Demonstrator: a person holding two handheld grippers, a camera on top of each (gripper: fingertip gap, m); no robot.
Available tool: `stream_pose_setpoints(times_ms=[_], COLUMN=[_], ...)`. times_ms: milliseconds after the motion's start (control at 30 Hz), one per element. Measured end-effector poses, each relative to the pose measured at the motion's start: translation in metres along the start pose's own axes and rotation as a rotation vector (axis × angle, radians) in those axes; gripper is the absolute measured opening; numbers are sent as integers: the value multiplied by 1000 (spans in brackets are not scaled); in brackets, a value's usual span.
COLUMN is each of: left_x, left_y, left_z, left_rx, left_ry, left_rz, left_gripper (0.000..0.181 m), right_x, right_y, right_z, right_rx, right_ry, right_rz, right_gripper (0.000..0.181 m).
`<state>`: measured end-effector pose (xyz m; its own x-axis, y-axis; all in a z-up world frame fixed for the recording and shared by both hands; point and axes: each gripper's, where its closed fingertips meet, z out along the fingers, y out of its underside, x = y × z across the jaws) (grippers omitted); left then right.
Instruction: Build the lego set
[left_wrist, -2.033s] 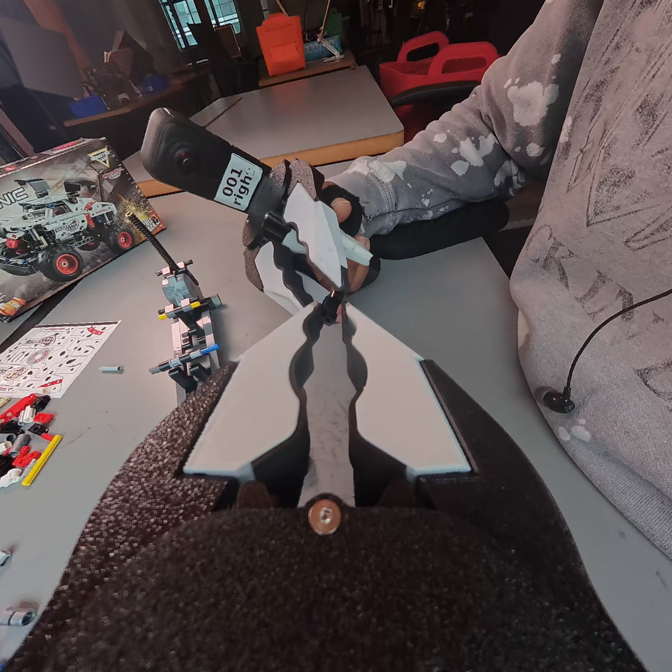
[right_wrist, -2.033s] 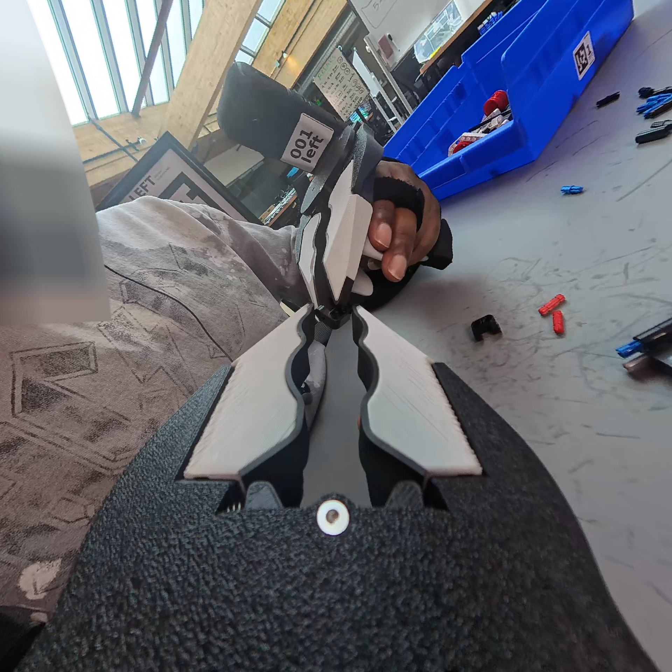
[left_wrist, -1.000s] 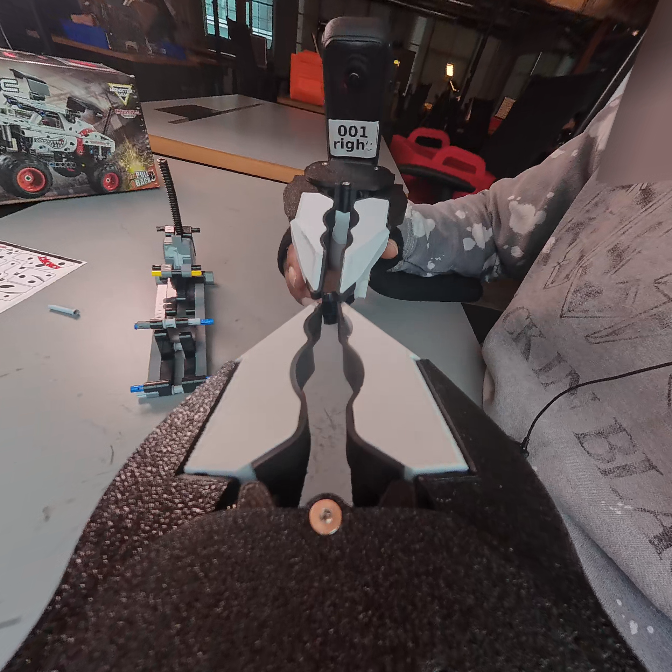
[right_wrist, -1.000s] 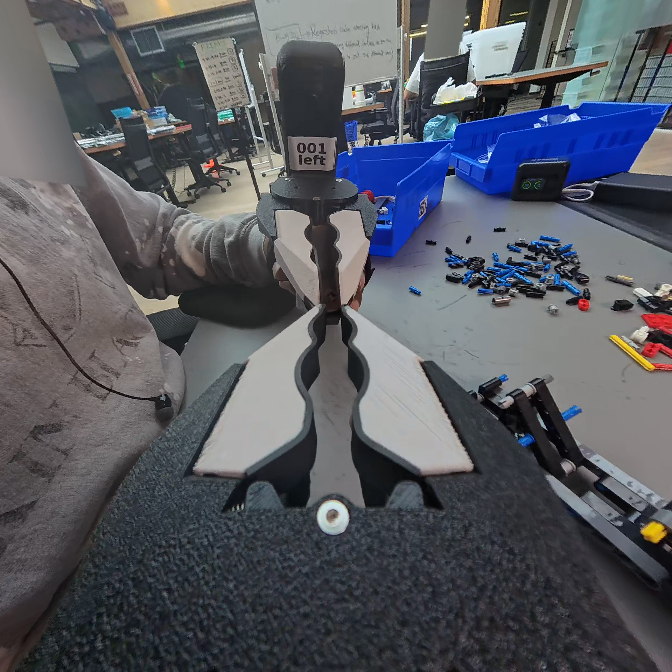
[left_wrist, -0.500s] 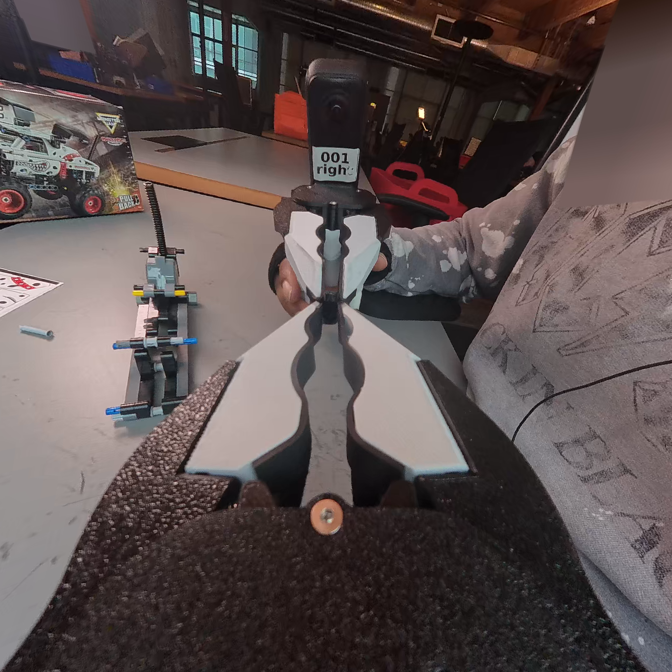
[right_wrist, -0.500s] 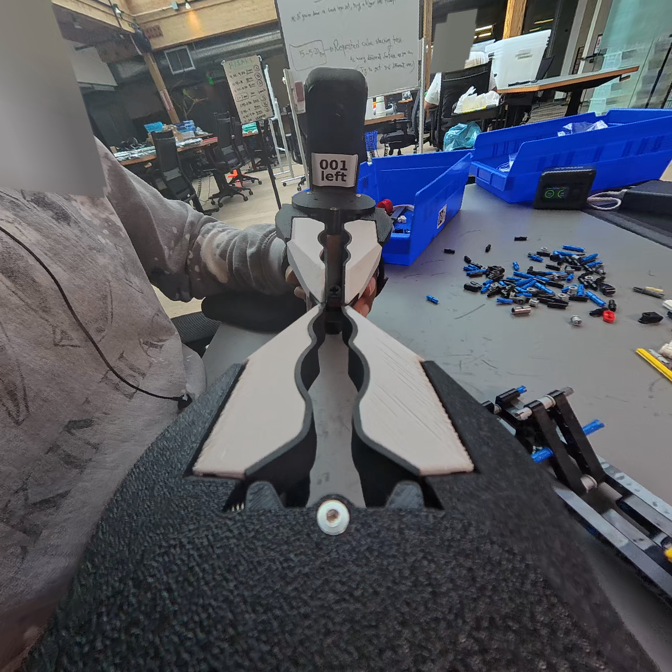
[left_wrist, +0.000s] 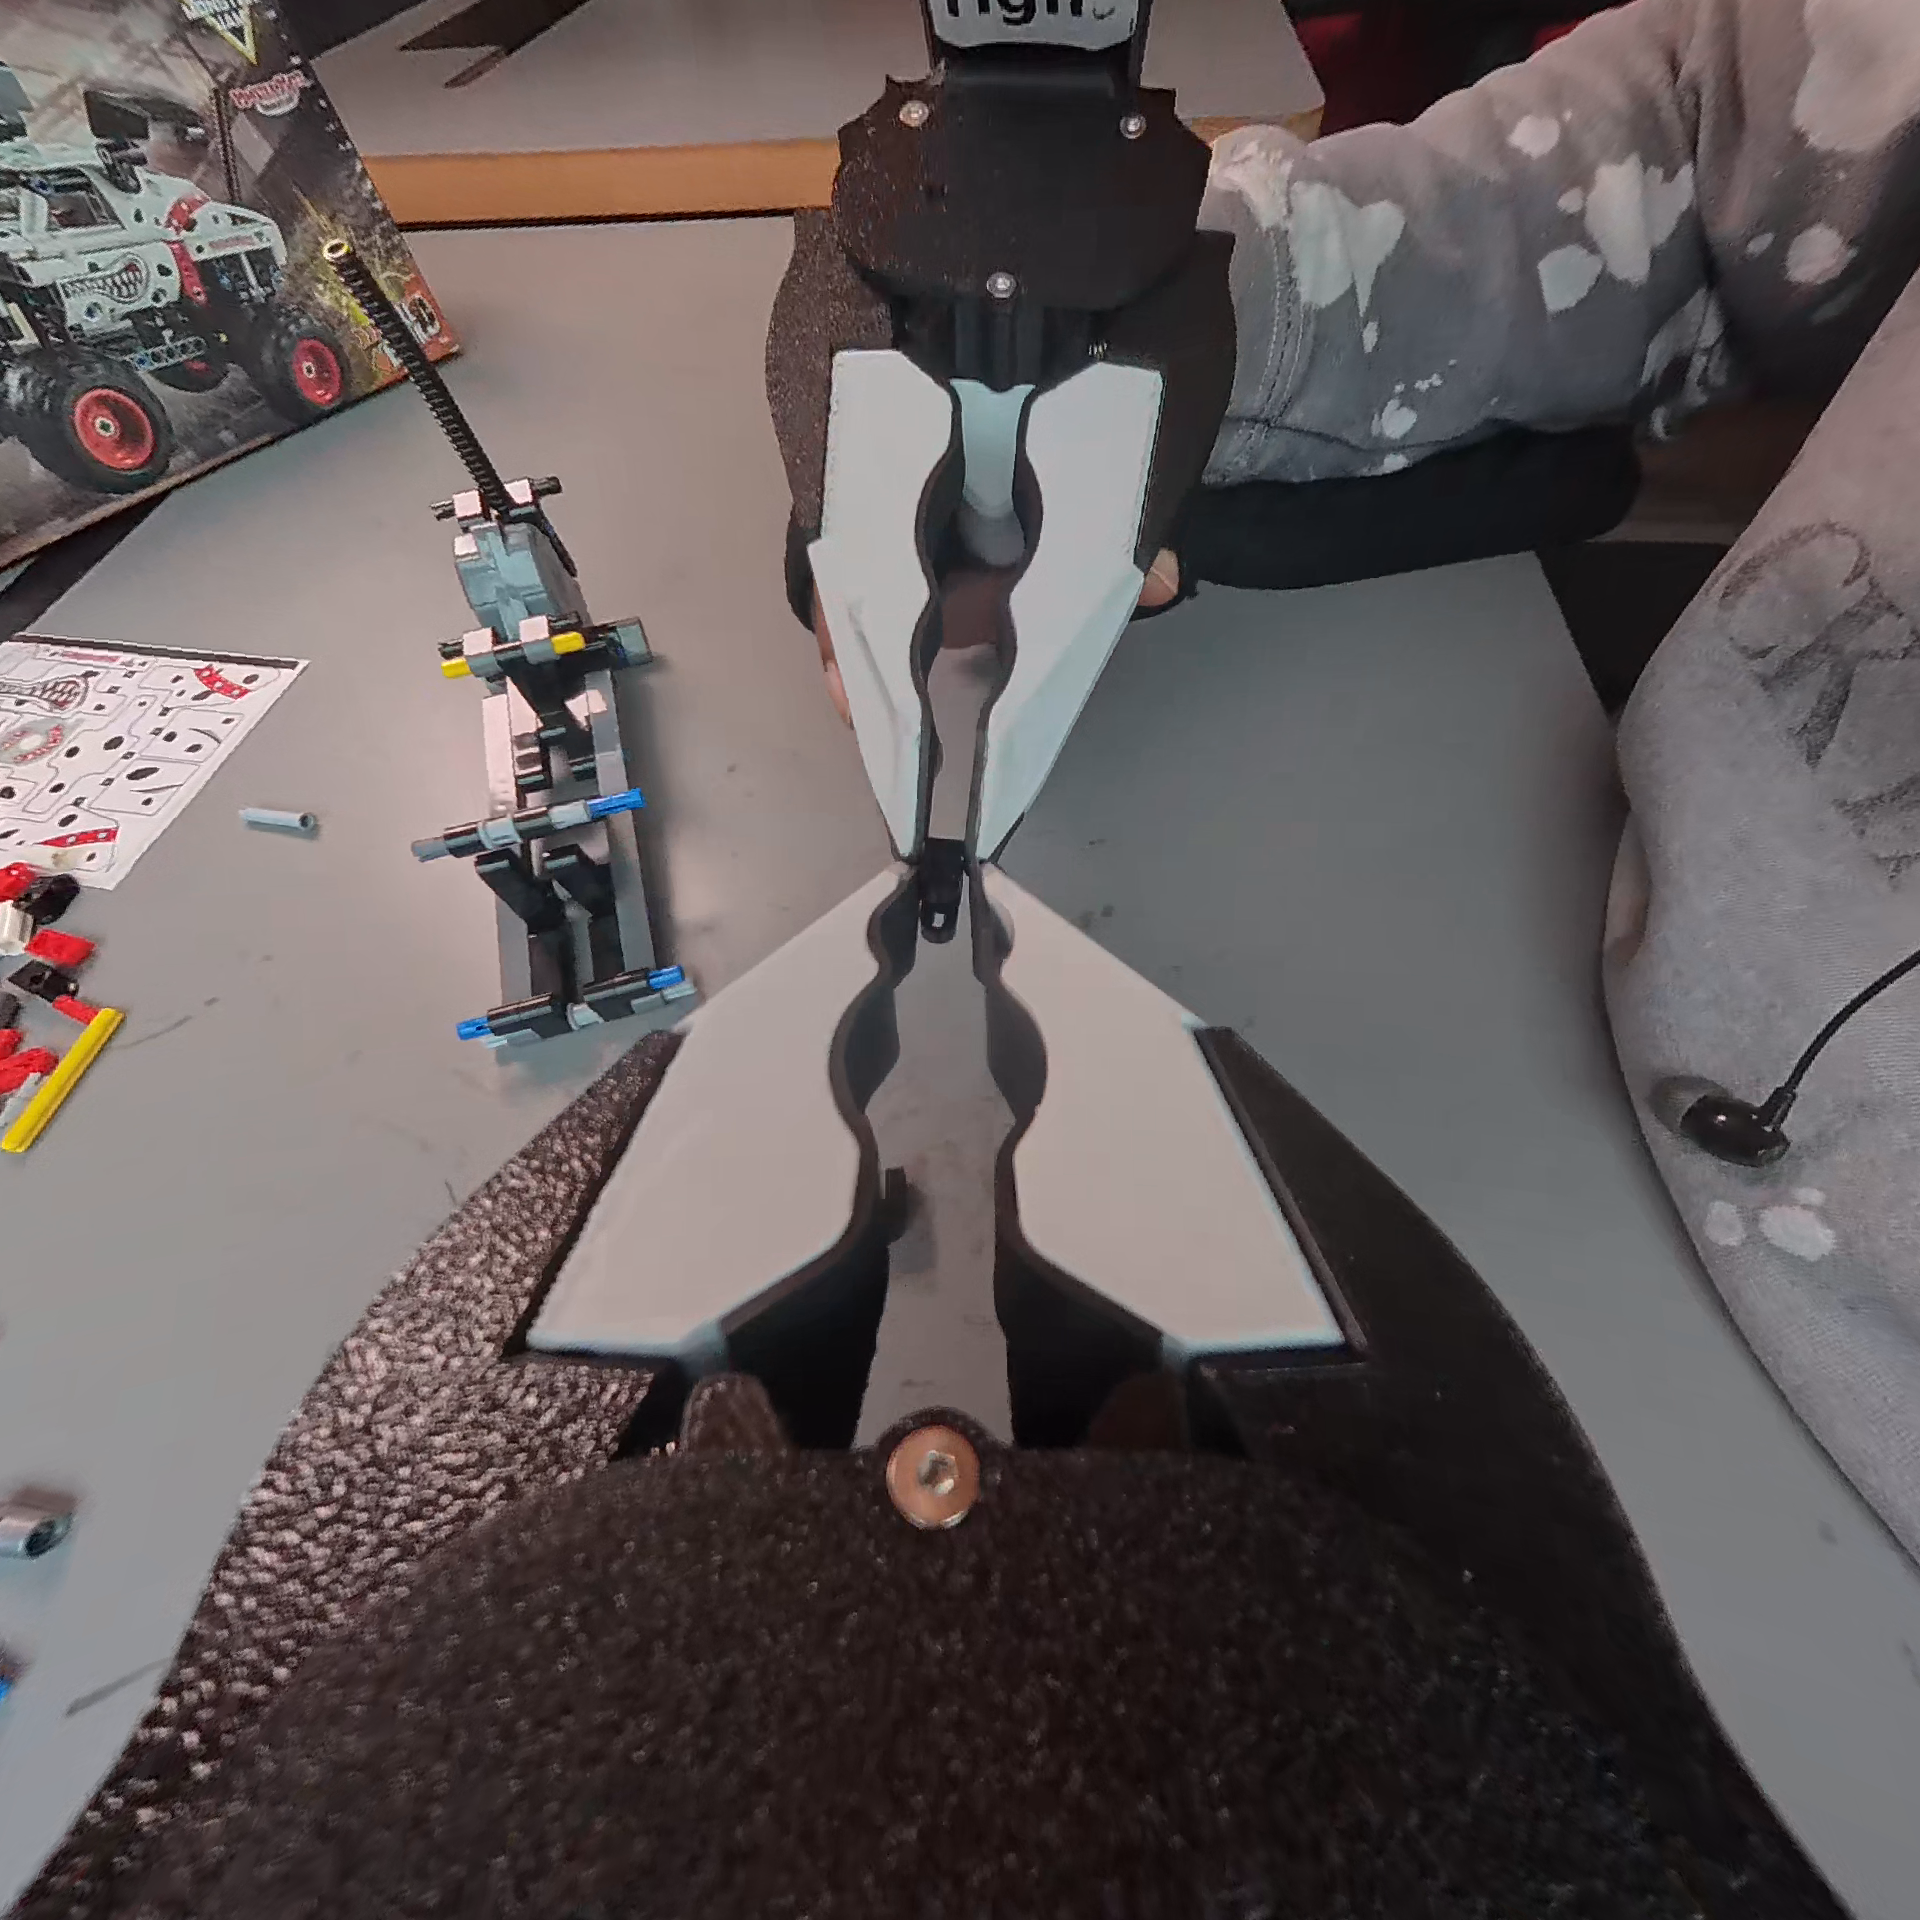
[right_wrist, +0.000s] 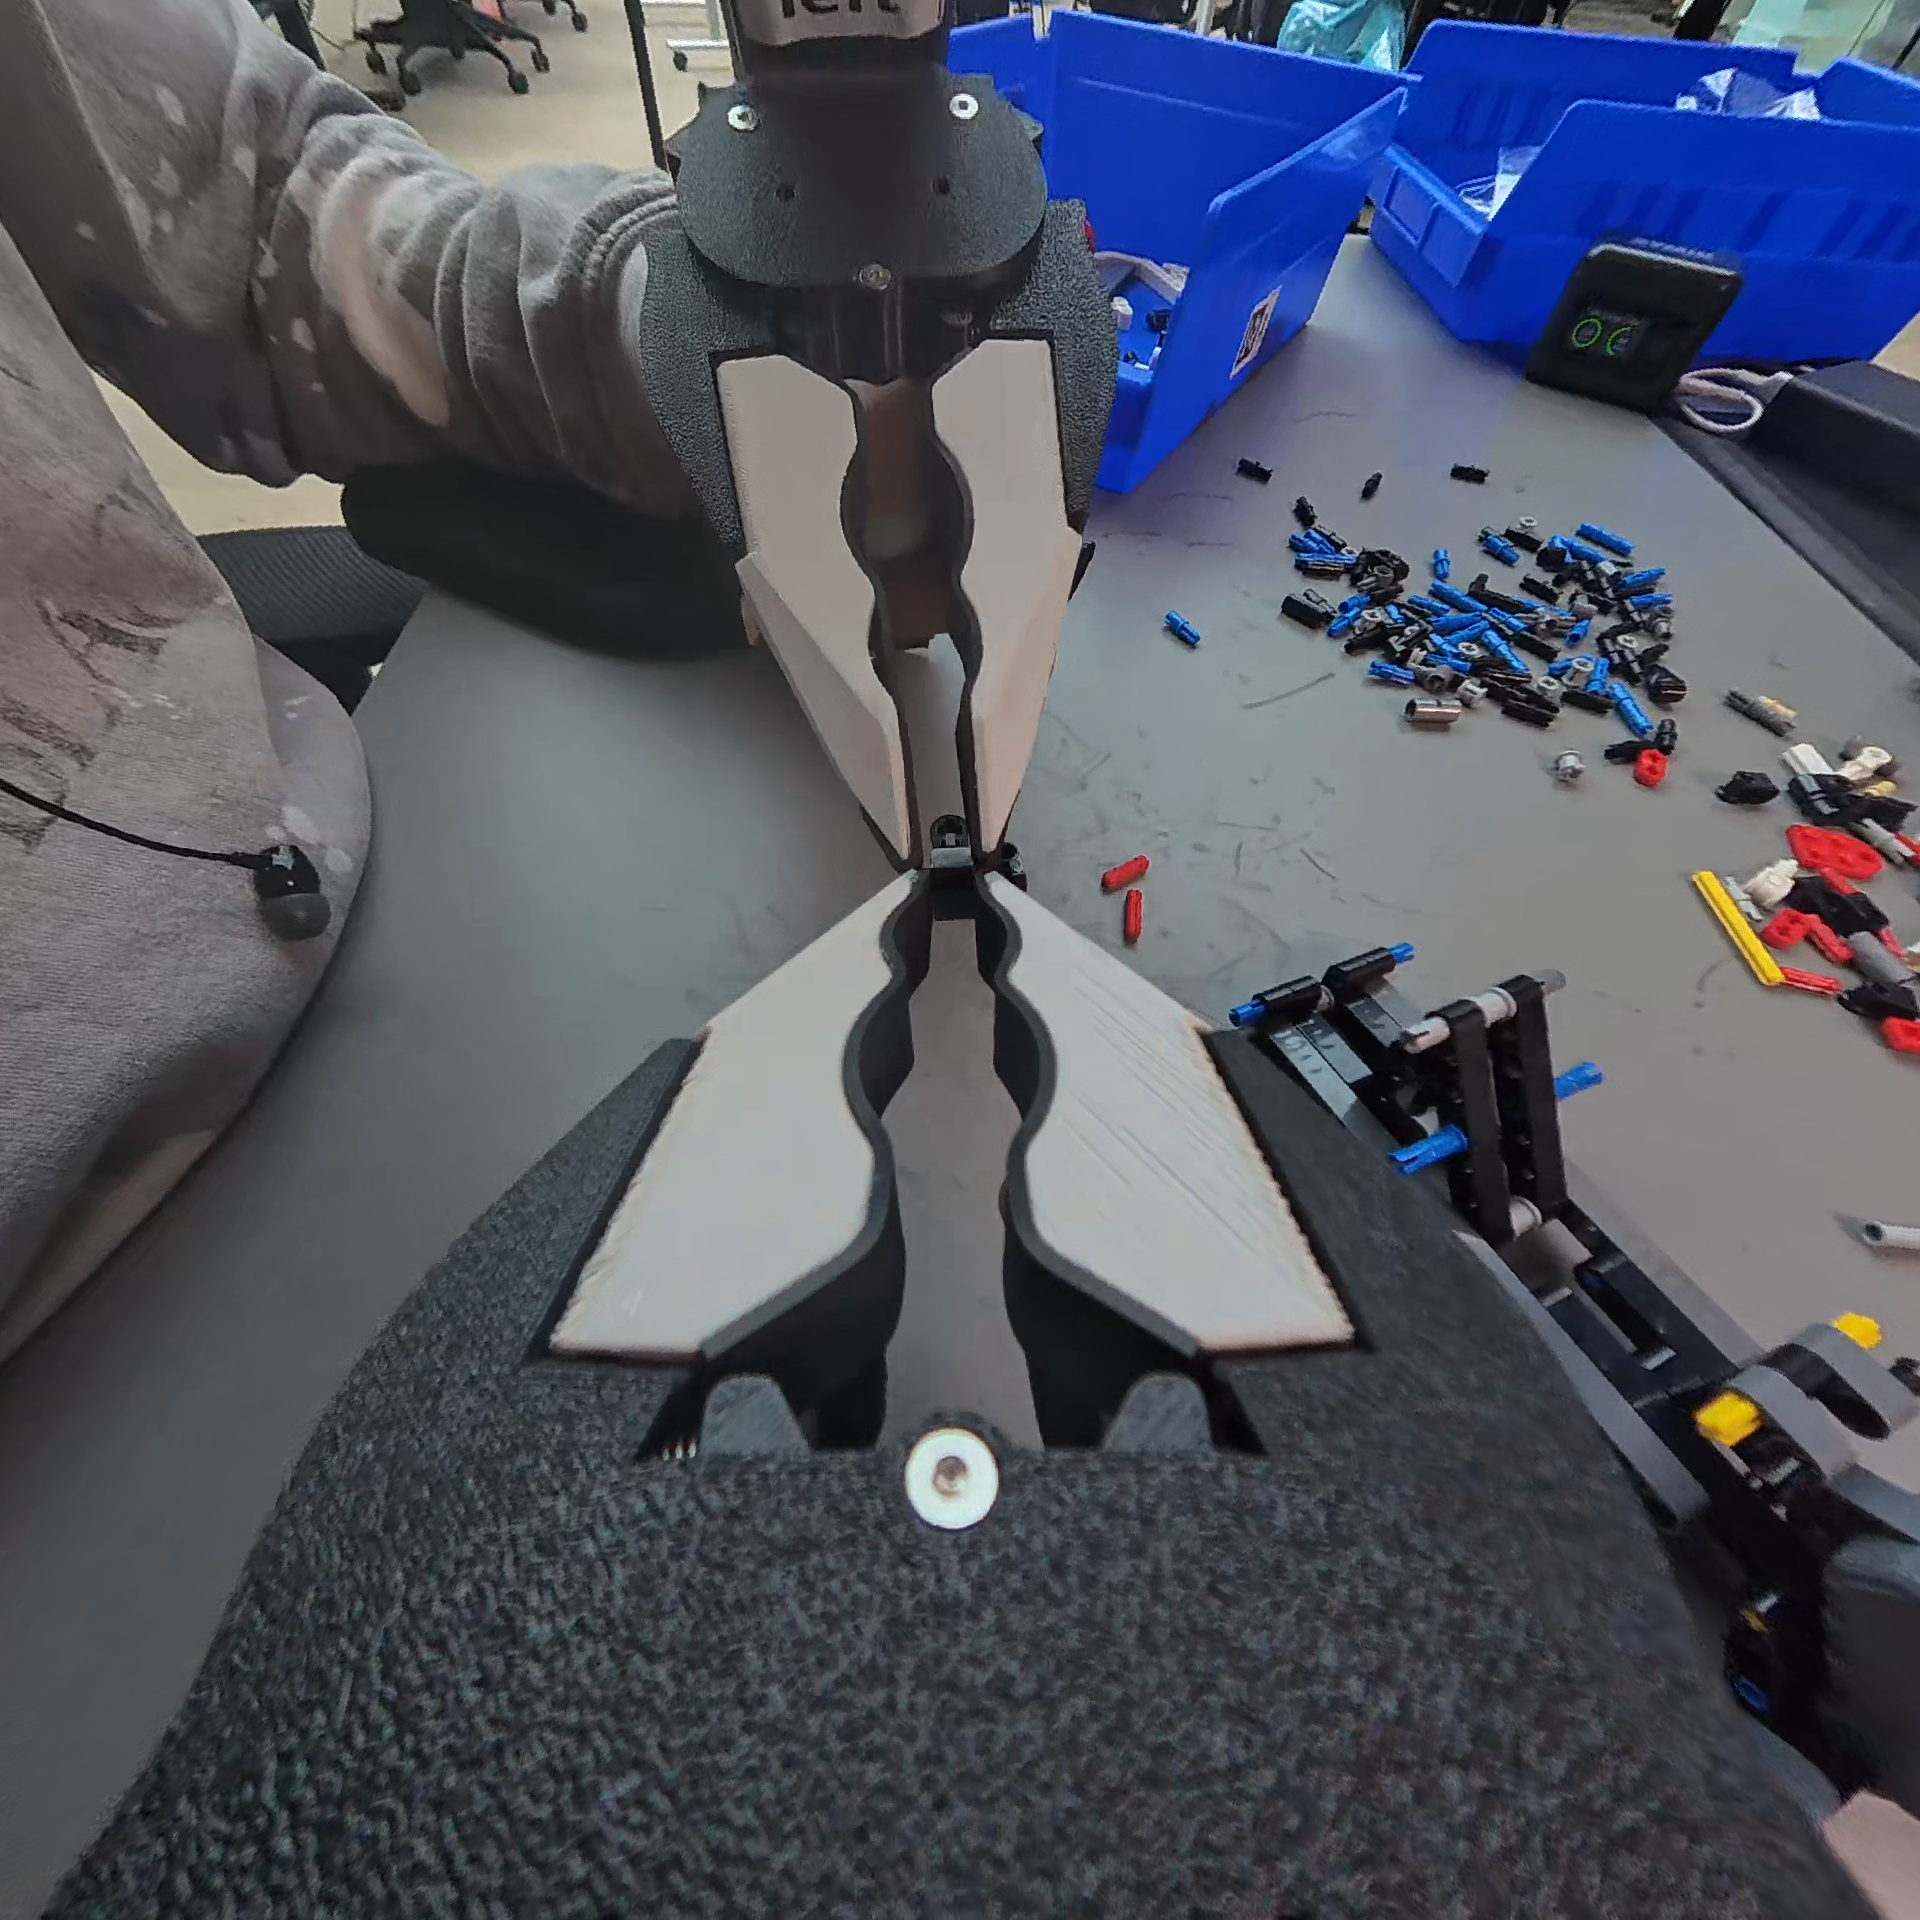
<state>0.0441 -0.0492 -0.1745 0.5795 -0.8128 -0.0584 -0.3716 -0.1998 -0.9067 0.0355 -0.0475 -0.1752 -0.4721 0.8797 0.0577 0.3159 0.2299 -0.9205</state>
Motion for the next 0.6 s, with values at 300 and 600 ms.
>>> stream_pose_setpoints(times_ms=[300, 600], left_x=[-26, -52], left_y=[9, 46], left_z=[6, 19], left_rx=[-60, -312], left_ry=[-101, -138], left_rz=[-1, 74], left_gripper=[9, 9], right_x=[26, 51], right_y=[10, 42], right_z=[3, 23], right_rx=[-41, -293], right_ry=[143, 180], right_rz=[-13, -80], right_gripper=[7, 7])
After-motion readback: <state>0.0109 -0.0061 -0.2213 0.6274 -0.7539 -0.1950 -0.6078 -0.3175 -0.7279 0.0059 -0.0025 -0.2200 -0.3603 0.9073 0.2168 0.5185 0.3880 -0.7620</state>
